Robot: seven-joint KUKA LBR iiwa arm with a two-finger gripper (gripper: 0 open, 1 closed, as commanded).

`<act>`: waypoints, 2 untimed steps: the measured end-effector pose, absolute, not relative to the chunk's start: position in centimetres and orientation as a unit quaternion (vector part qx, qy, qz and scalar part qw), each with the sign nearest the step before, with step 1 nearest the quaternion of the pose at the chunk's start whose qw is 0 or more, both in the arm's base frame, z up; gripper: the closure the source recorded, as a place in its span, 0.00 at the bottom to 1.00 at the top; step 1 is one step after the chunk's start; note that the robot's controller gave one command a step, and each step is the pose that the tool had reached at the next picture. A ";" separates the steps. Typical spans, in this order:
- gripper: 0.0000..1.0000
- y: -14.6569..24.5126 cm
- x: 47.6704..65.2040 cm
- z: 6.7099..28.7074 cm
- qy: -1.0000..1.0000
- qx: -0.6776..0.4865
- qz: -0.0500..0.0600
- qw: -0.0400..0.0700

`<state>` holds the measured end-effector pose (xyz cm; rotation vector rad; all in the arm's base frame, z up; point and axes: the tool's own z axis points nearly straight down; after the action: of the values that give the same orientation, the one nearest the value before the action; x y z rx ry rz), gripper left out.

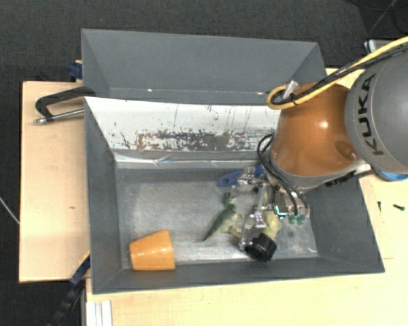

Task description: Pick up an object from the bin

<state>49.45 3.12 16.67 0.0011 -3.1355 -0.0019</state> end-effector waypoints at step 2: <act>0.00 9.7 53.9 10.2 -0.928 0.374 -0.001 -0.004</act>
Offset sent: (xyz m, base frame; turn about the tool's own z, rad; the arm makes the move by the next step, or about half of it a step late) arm 0.0512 0.0225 -0.0967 -0.3386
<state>53.93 9.72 10.19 1.1773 -2.9220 -0.0026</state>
